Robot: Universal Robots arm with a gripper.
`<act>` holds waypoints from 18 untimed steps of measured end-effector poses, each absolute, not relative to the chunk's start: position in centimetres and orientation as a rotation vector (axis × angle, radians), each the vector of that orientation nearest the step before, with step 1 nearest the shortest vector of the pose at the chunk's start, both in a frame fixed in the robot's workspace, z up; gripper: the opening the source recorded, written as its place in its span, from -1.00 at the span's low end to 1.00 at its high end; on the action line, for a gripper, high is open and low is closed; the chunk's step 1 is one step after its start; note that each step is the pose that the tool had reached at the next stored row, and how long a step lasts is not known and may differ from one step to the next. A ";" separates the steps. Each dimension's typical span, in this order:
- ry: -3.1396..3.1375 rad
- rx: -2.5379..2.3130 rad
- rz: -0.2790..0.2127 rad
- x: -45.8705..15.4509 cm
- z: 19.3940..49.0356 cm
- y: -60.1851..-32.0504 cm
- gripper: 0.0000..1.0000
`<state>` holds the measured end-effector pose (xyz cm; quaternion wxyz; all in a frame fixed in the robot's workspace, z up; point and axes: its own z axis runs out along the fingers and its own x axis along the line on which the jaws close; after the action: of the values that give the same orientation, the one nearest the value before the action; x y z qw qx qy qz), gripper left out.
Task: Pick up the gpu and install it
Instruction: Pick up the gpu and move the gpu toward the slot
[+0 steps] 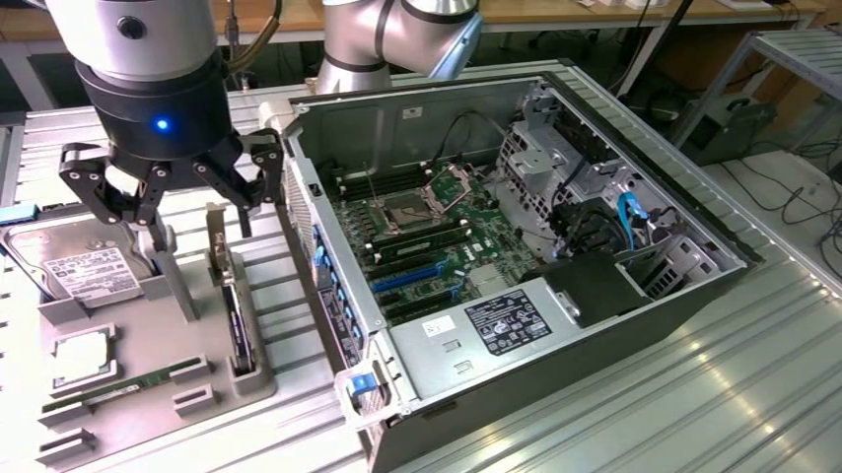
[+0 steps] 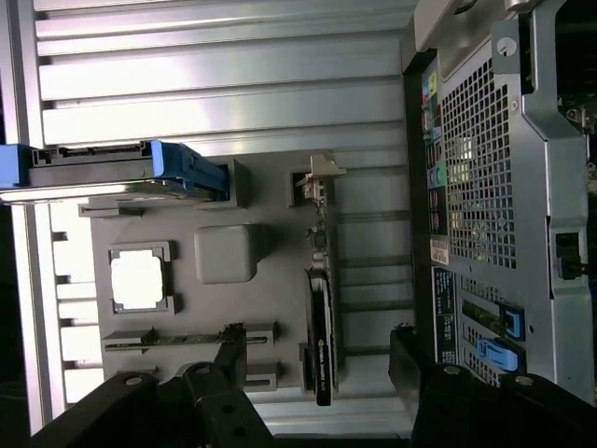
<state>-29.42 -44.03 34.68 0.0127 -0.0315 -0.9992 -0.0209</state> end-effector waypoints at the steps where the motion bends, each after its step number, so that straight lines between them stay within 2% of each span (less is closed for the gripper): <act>1: -3.113 -0.098 -0.065 -29.4 34.6 -44.0 0.44; 18: -3.106 -0.098 -0.065 -29.4 33.0 -44.1 0.44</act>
<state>-29.42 -44.14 32.98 0.0165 -0.0315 -0.9992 -0.0208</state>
